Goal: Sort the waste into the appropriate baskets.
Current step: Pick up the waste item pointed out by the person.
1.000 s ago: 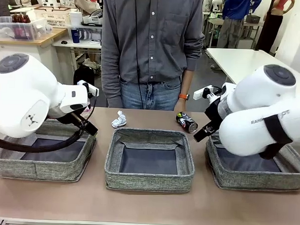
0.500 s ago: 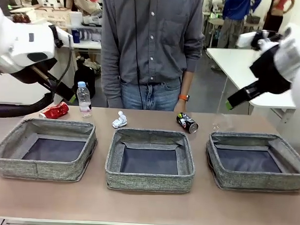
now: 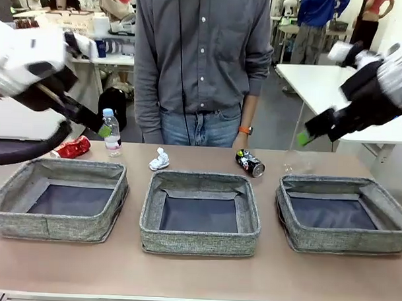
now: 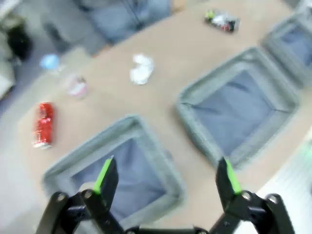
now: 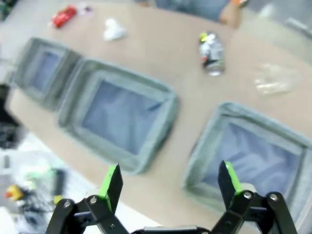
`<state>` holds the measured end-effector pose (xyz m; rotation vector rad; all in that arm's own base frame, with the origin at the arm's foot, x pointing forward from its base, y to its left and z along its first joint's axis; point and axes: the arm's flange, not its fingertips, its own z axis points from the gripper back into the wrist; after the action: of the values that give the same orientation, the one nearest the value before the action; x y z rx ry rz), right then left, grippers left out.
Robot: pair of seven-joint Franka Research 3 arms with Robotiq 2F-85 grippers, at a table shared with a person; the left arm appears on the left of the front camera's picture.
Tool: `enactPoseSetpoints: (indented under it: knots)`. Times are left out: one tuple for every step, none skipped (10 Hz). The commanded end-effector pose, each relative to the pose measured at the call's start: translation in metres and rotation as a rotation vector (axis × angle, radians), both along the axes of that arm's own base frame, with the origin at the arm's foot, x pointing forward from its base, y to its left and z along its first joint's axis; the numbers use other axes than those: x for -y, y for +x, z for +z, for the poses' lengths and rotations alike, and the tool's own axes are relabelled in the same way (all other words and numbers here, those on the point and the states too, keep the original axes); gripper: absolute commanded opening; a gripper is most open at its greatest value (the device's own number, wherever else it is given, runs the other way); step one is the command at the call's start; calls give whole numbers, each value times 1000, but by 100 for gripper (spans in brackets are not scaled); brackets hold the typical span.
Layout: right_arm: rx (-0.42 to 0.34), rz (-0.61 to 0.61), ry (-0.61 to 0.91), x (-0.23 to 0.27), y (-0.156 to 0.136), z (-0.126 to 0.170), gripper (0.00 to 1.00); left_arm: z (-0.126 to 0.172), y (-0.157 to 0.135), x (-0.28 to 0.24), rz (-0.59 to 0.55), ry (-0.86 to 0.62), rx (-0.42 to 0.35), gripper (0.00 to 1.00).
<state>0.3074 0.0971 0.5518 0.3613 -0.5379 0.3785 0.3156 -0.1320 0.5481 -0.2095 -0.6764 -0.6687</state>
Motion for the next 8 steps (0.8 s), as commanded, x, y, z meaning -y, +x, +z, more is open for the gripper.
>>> enactPoseSetpoints:
  knots:
    - [-267, -80, 515, 44, -12, 31, 100, 1, -9, -54, -251, -392, -396, 100]
    - [-328, -67, 664, 63, -15, 33, 100, -10, -8, -68, -279, -463, -459, 100]
    - [-367, -104, 811, 84, -10, 27, 100, -14, -6, -72, -278, -578, -474, 100]
    - [-388, -93, 901, 96, -7, 18, 100, -17, -2, -74, -206, -593, -462, 100]
    - [-408, -99, 896, 101, 1, 4, 100, -23, 1, -90, -129, -652, -455, 100]
    - [-416, -106, 928, 105, 6, -6, 100, -27, 1, -108, -113, -719, -438, 100]
    - [-386, -115, 904, 102, 8, -13, 100, -31, 1, -113, -100, -789, -420, 100]
    - [-353, -128, 816, 90, 12, -19, 100, -39, 7, -119, -24, -907, -438, 100]
